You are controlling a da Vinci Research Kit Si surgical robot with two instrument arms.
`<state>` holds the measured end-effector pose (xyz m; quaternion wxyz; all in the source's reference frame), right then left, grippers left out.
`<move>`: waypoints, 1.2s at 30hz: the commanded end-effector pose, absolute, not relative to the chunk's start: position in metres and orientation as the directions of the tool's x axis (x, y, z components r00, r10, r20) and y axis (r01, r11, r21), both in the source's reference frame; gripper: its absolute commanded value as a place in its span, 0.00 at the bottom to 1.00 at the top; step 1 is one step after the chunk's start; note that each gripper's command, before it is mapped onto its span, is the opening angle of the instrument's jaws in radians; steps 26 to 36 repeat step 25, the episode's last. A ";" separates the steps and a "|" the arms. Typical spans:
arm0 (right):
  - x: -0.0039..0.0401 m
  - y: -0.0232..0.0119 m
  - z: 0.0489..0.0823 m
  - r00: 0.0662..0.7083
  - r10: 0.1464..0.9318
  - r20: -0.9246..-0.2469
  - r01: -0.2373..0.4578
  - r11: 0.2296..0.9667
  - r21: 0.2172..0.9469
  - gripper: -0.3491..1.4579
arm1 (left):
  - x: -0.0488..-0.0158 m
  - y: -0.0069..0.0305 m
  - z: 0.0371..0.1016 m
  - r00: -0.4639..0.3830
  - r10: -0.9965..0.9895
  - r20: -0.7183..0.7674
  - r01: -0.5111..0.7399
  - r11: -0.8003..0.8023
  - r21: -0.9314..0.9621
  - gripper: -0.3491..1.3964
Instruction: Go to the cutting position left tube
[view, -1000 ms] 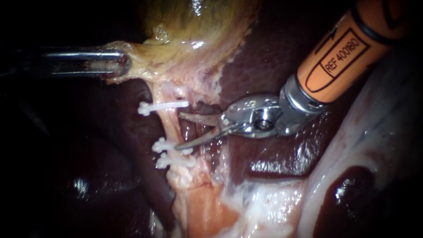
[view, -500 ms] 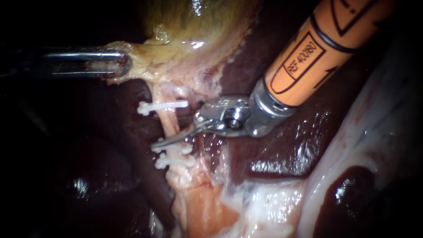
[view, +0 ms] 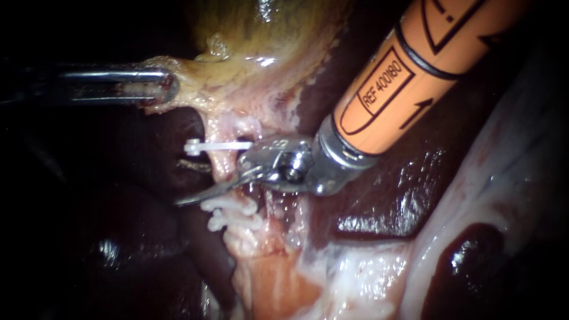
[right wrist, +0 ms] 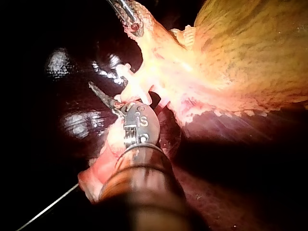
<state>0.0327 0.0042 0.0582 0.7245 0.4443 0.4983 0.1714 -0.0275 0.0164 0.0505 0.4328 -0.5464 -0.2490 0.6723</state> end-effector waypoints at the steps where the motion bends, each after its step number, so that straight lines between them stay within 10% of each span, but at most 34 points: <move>1: 0.0328 0.0041 0.0576 0.437 0.700 -0.565 0.203 0.535 0.820 0.99 | -0.0275 0.0164 0.0505 -0.028 0.854 -0.519 -0.310 -0.501 -0.808 0.00; 36: 0.0334 0.0035 0.0529 0.391 0.743 -0.542 0.285 0.462 0.840 0.99 | -0.0275 0.0164 0.0505 -0.028 0.854 -0.519 -0.310 -0.501 -0.808 0.00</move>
